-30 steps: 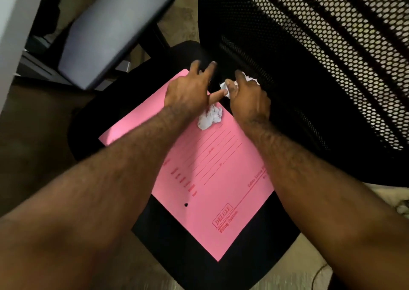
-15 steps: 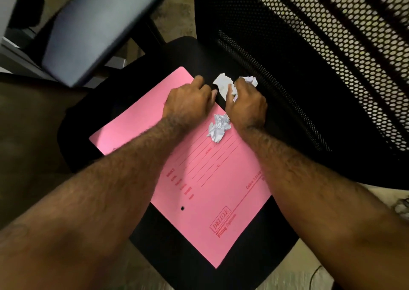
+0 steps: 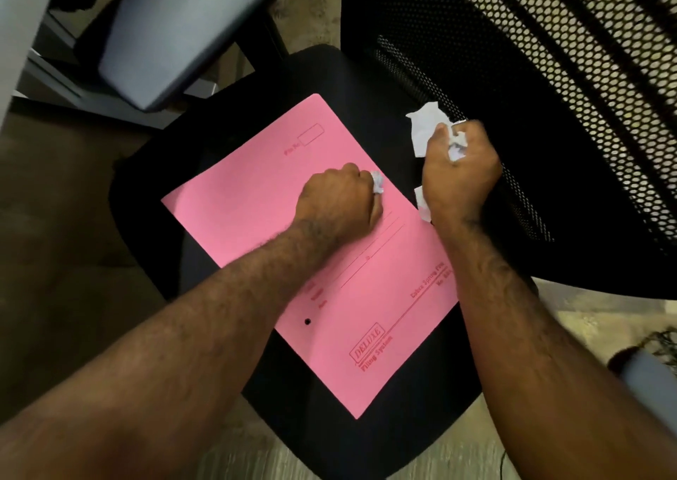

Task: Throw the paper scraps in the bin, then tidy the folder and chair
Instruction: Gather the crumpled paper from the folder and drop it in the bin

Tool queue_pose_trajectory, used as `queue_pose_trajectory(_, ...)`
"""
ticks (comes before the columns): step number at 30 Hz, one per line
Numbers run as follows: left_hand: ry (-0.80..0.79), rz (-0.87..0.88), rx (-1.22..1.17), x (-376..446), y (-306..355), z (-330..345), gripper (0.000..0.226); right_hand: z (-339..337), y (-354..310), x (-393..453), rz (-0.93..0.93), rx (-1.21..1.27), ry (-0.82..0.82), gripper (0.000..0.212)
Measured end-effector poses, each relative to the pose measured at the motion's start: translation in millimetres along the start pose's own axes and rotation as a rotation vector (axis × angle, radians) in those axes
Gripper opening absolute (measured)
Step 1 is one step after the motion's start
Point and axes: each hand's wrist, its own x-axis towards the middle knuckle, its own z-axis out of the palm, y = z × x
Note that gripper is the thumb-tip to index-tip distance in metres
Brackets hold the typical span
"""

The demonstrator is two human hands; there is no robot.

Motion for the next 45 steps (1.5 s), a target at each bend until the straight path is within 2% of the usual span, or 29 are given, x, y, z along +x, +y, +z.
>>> queue_pose_trajectory(2,-0.047,-0.008,-0.051,-1,-2,-5,0.042,-7,-10,5,0.086,0.062,-0.012,0.014)
queue_pose_trajectory(4,-0.016,-0.069,-0.167,-12,-7,-11,0.037,-13,-21,4,0.197,0.163,-0.014,0.017)
queue_pose_trajectory(8,0.292,-0.279,-0.439,-66,-13,-23,0.024,-8,-44,-38,0.377,0.286,-0.082,0.025)
queue_pose_trajectory(11,0.529,-0.493,-0.627,-120,-21,-26,0.026,4,-60,-97,0.429,0.320,-0.205,0.024)
queue_pose_trajectory(13,0.630,-0.602,-0.656,-162,-32,-20,0.028,8,-71,-139,0.454,0.331,-0.307,0.026)
queue_pose_trajectory(19,0.721,-0.851,-0.586,-310,-44,4,0.027,0,-104,-264,0.282,0.264,-0.594,0.023)
queue_pose_trajectory(22,0.690,-1.081,-0.624,-399,-31,13,0.028,-13,-113,-335,0.207,0.238,-0.793,0.015)
queue_pose_trajectory(25,0.682,-1.306,-0.647,-490,-9,22,0.031,-33,-115,-417,0.121,0.233,-0.961,0.017)
queue_pose_trajectory(27,0.668,-1.447,-0.618,-551,6,31,0.039,-51,-112,-478,0.084,0.219,-1.102,0.018)
queue_pose_trajectory(30,0.638,-1.648,-0.513,-642,28,52,0.032,-85,-97,-571,0.064,0.178,-1.313,0.026)
queue_pose_trajectory(34,0.702,-1.762,-0.397,-749,63,92,0.043,-135,-61,-694,-0.010,0.137,-1.513,0.007)
queue_pose_trajectory(39,0.815,-1.946,-0.353,-847,99,127,0.051,-184,-17,-803,-0.143,0.087,-1.643,0.010)
queue_pose_trajectory(42,0.842,-2.137,-0.352,-895,110,144,0.061,-201,7,-863,-0.159,0.003,-1.687,0.032)
queue_pose_trajectory(43,0.816,-2.238,-0.422,-908,110,151,0.063,-204,12,-881,-0.167,-0.016,-1.688,0.037)
queue_pose_trajectory(45,0.821,-2.447,-0.698,-931,108,174,0.060,-204,28,-915,-0.191,-0.027,-1.727,0.033)
